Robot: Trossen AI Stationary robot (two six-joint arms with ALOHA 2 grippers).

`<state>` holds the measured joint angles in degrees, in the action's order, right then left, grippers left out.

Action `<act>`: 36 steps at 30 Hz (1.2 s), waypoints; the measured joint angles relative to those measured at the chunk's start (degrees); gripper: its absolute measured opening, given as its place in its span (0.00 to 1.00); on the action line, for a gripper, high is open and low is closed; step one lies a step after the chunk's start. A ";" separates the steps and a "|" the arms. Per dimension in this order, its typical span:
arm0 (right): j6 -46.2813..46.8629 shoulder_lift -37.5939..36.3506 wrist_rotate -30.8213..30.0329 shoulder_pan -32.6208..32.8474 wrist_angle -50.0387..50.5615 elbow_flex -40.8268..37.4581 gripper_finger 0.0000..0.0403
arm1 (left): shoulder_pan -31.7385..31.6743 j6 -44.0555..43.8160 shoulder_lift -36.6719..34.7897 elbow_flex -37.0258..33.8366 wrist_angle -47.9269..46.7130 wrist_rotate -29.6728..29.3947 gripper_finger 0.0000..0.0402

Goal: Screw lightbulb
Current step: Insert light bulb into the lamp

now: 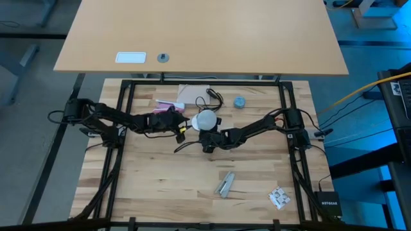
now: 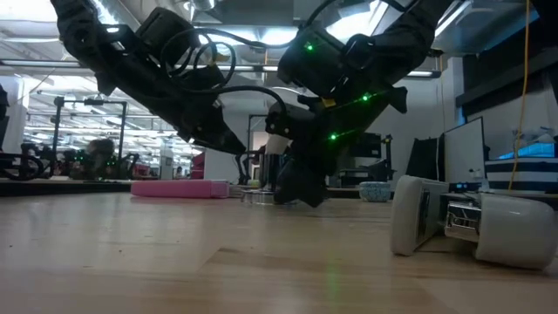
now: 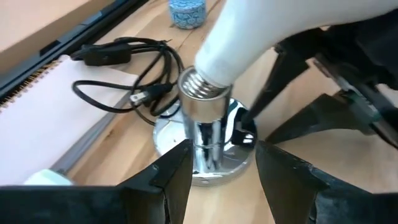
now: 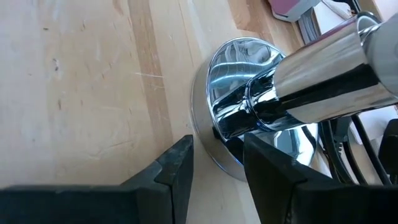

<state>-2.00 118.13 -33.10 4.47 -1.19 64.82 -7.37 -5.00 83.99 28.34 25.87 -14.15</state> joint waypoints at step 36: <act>0.00 -0.02 0.72 0.00 -0.86 0.02 0.34 | -3.63 15.48 0.66 0.04 -0.23 -0.03 0.53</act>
<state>-2.00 118.10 -32.38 4.47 -2.05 64.84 -11.00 10.48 84.65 28.38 25.64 -14.18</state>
